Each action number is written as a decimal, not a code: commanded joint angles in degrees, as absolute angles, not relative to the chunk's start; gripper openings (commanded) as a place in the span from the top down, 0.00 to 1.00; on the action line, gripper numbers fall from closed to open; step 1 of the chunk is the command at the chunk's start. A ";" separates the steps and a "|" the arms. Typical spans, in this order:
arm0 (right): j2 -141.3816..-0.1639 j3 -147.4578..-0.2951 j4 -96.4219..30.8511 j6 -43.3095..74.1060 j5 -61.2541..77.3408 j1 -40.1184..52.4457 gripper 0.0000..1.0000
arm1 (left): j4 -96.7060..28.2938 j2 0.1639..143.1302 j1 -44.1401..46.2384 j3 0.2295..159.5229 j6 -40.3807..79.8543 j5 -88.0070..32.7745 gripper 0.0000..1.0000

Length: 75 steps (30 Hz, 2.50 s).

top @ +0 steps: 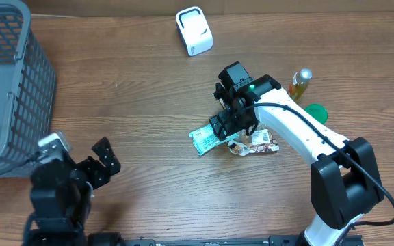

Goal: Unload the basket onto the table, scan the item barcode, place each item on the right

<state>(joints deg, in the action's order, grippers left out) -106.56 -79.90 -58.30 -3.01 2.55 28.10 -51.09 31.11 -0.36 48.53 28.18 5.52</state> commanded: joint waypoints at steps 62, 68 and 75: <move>-106.19 -79.72 -58.13 -2.79 2.48 27.88 0.00 | -4.34 0.16 -0.03 0.27 11.35 0.54 0.00; -106.19 -79.72 -58.13 -2.79 2.48 27.88 0.00 | -4.36 0.16 -0.03 0.27 11.35 0.54 0.00; -106.19 -79.72 -58.13 -2.79 2.48 27.88 0.00 | -4.36 0.21 -0.03 0.27 11.35 0.54 0.00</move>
<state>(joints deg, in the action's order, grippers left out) -106.56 -79.90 -58.30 -2.98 2.57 28.12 -4.40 0.84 -0.36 0.49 13.04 1.45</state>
